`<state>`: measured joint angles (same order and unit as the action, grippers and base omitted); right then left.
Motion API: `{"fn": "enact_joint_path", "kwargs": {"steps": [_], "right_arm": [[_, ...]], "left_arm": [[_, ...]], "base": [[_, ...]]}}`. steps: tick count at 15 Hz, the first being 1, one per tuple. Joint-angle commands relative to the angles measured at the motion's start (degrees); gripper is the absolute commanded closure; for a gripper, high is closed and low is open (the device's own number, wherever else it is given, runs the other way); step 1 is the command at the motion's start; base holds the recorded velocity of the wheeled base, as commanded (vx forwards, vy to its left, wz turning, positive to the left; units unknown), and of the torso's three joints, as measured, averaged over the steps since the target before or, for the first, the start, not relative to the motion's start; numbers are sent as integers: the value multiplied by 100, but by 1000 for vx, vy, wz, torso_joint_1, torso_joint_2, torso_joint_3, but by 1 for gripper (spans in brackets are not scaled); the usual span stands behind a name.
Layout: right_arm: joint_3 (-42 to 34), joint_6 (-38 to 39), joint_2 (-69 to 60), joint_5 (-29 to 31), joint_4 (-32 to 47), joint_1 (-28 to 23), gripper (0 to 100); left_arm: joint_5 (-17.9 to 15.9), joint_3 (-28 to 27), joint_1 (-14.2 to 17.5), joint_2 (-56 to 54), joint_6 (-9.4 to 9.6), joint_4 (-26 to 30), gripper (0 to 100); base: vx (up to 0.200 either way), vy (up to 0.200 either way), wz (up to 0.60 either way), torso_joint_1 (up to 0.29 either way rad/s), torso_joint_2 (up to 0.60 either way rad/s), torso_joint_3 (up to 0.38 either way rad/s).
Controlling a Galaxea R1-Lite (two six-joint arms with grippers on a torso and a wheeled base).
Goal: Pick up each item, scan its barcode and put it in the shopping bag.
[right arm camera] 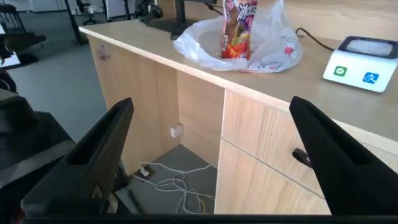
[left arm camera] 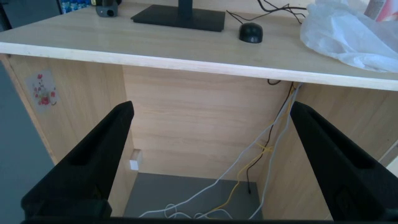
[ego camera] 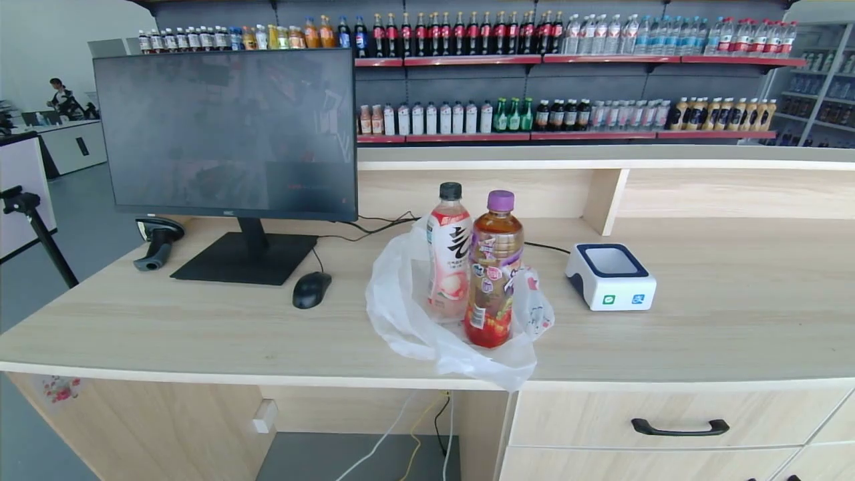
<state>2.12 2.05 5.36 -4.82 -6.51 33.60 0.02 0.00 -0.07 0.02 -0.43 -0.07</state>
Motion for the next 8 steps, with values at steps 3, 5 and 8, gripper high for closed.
{"fn": "enact_joint_path", "kwargs": {"steps": [3, 5, 8], "right_arm": [[-63, 147, 167, 367, 607, -2929, 0], [-63, 24, 184, 130, 616, -3799, 0], [-142, -477, -27, -195, 519, -3773, 0]], "left_arm": [[6, 0, -1, -2, -1, -1, 0], [6, 0, -1, -2, -1, -1, 0], [-2, 0, -1, -2, -1, -1, 0]], "base": [[0, 0, 0, 0, 0, 0], [0, 0, 0, 0, 0, 0], [0, 0, 0, 0, 0, 0]]}}
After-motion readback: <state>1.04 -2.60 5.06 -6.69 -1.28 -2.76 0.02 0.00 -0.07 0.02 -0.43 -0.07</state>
